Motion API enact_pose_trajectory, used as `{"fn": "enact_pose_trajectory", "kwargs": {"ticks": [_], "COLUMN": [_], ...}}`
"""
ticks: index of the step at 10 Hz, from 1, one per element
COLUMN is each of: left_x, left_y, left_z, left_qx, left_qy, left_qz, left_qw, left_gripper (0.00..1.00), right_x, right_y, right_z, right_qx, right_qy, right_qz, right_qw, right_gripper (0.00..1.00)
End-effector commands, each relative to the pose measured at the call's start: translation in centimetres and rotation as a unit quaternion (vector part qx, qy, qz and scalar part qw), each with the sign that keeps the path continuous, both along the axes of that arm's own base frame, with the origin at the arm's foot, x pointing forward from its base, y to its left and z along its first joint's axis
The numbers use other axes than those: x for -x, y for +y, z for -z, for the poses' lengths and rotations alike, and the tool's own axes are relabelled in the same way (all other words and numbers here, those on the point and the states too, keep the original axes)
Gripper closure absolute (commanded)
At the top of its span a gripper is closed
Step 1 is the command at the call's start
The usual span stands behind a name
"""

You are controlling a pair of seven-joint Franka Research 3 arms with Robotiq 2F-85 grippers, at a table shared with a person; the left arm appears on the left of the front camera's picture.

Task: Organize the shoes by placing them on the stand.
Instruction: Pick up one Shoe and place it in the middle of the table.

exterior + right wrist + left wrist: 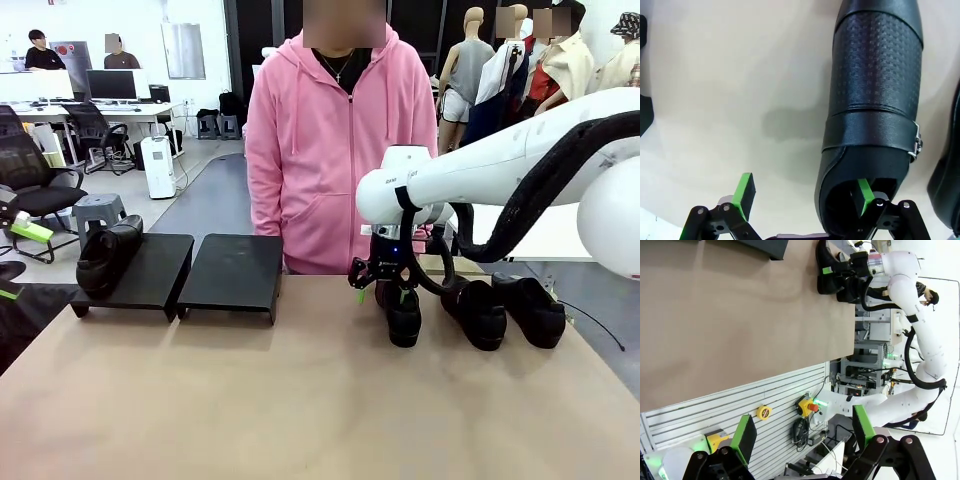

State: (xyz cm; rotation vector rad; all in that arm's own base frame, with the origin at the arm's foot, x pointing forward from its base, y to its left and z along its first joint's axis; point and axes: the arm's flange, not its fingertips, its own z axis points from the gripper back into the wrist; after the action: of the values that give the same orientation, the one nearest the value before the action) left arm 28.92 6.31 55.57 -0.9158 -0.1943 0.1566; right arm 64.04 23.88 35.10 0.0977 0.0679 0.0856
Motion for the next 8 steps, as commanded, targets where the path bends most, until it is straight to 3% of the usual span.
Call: {"fn": "enact_pose_trajectory", "kwargs": {"ticks": [1, 2, 3, 4, 8], "left_x": [0.15, 0.15, 0.15, 0.15, 0.15], "left_y": [0.33, 0.33, 0.33, 0.33, 0.33], "left_z": [0.08, 0.08, 0.08, 0.08, 0.08], "left_qx": [-0.003, -0.003, -0.003, -0.003, -0.003], "left_qy": [-0.005, -0.005, -0.005, -0.005, -0.005], "left_qz": [0.007, 0.007, 0.007, 0.007, 0.007], "left_qw": [1.0, 1.0, 1.0, 1.0, 1.0], "left_gripper": [0.0, 0.0, 0.0, 0.0, 0.0], "right_x": [-0.64, -0.72, -0.7, -0.78, -0.65], "right_y": [0.53, 0.74, 1.19, 1.32, 1.1], "right_z": [-0.16, -0.1, 0.16, 0.13, -0.16], "right_qx": [0.009, 0.0, 0.007, 0.007, 0.012], "right_qy": [0.002, 0.012, 0.009, 0.007, -0.005], "right_qz": [0.024, 0.011, 0.028, 0.03, 0.059], "right_qw": [1.0, 1.0, 1.0, 0.999, 0.998], "right_gripper": [0.0, 0.27, 0.85, 1.0, 1.0]}}
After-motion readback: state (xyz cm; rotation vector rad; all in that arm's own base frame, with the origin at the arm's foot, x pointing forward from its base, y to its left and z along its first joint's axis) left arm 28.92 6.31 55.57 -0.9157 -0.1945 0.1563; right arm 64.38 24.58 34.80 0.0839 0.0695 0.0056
